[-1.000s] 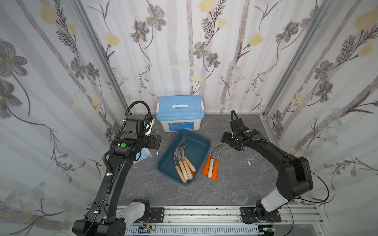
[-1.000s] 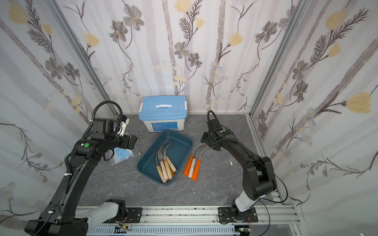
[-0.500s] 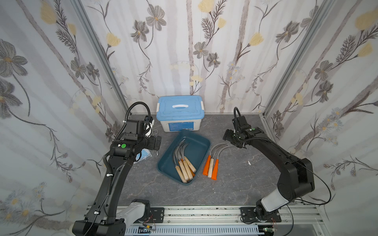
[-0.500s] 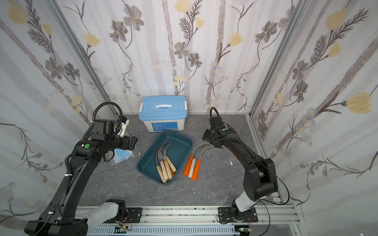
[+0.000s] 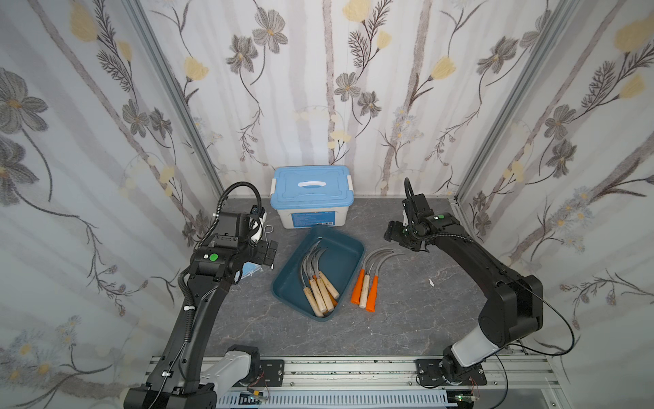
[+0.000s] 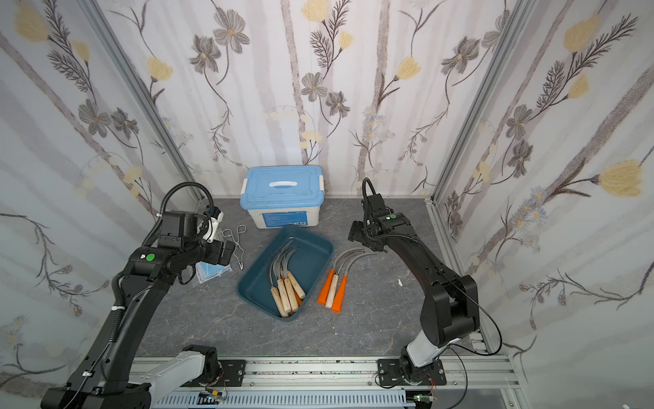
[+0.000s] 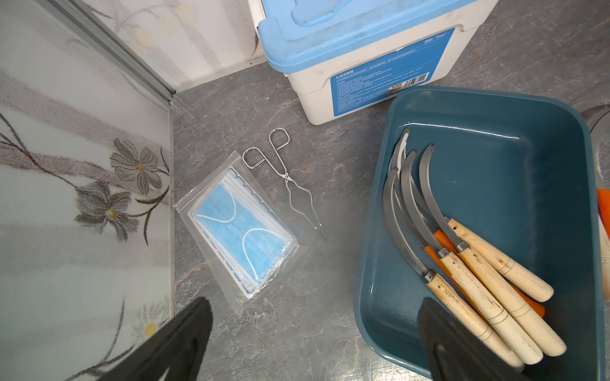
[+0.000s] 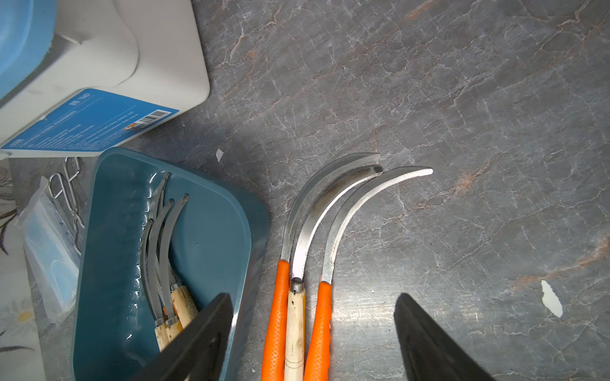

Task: Put small sickles into storage boxes
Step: Pick up the sickle at the center of the board.

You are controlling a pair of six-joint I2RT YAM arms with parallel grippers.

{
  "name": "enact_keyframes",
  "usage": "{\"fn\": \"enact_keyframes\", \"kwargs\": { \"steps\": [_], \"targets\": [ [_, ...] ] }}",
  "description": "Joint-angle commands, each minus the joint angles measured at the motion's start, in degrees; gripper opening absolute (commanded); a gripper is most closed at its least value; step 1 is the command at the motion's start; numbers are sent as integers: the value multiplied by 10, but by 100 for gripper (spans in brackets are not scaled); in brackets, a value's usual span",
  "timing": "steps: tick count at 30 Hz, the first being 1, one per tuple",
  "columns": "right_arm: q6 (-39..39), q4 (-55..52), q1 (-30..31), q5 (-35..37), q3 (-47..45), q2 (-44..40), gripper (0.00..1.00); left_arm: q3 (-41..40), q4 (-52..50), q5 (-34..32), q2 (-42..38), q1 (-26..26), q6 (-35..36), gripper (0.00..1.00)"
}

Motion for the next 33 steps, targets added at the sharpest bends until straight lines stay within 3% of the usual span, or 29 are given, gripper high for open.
{"fn": "enact_keyframes", "kwargs": {
  "steps": [1, 5, 9, 13, 16, 20, 25, 33],
  "targets": [
    [-15, 10, 1, 14, -27, -13, 79, -23, 20, -8, -10, 0, 28, 100],
    [18, 41, 2, 22, -88, -31, 77, -32, 41, 31, -12, 0, 39, 100],
    [42, 23, 8, 30, -62, -15, 77, 2, 30, 47, 19, 0, -7, 100],
    [18, 11, 14, 28, -30, 25, 76, 51, -20, 87, 87, 0, -31, 96],
    [16, 0, 35, 41, -25, 44, 74, 58, -15, 101, 103, 0, -23, 92],
    [32, -14, 67, 59, 16, 71, 74, 44, 31, 112, 104, 0, 8, 94],
    [45, -107, 98, 87, 89, 109, 75, 71, 36, 114, 131, 0, -38, 100],
    [-31, -84, 85, 101, 72, 115, 74, 117, -9, 60, 173, 0, -39, 100]
  ]
}}
